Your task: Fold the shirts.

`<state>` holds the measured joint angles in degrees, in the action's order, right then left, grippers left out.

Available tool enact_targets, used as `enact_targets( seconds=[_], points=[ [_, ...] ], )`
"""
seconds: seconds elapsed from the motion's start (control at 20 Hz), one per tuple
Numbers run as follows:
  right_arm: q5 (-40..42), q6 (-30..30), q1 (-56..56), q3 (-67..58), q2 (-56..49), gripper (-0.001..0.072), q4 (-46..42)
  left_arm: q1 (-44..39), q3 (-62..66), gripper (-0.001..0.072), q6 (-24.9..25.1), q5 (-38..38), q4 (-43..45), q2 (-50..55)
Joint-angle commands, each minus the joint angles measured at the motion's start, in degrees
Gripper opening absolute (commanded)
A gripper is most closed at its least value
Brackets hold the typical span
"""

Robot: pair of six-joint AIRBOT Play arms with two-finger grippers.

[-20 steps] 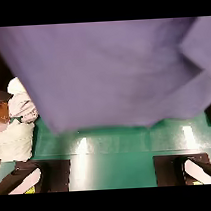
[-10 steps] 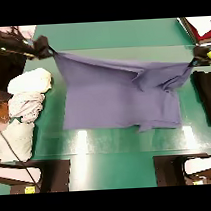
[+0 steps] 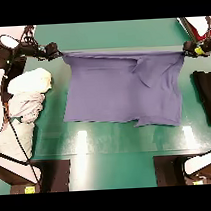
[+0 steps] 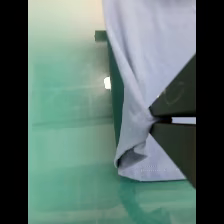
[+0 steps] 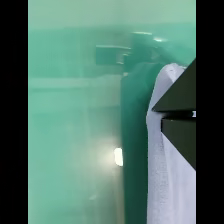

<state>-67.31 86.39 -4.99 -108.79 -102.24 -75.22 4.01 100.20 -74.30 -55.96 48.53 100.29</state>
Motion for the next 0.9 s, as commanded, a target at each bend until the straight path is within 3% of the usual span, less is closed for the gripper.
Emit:
enact_targets(
  seconds=[0.0,0.1,0.25,0.55,0.65,0.7,0.75,0.85],
  points=[
    [-2.29,-1.57,1.57,0.81,-0.17,0.0018,-4.72,0.02,-0.15,0.0026,2.95,-3.98,3.58,0.31],
    [-6.95,-1.57,3.96,4.55,0.87,0.0017,-11.26,0.02,-1.92,0.0026,2.05,-8.9,8.55,0.31],
    [-5.14,-0.94,6.1,14.93,5.68,0.0017,-15.04,0.02,-7.91,0.0026,2.29,-11.39,9.77,0.31],
    [-1.66,-0.48,4.9,28.81,11.52,0.0022,-14.73,0.02,-14.34,0.0027,2.25,-9.81,7.63,0.31],
    [-2.14,-0.44,4.9,30.29,12.11,0.0034,-14.12,0.02,-14.32,0.0062,-0.52,-9.97,7.37,0.31],
    [-3.41,-0.44,4.92,30.05,12.17,0.0151,-14.1,0.02,-14.32,0.0354,-2.12,-10.34,7.37,0.28],
    [-5.35,-0.46,5.01,29.18,12.15,0.032,-13.9,0.02,-14.29,0.0664,-3.58,-11.32,7.39,0.28],
    [-10.91,-0.46,4.72,26.08,12.2,0.0357,-13.77,0.31,-13.25,0.0605,-3.74,-15.76,8.7,0.11]
  ],
)
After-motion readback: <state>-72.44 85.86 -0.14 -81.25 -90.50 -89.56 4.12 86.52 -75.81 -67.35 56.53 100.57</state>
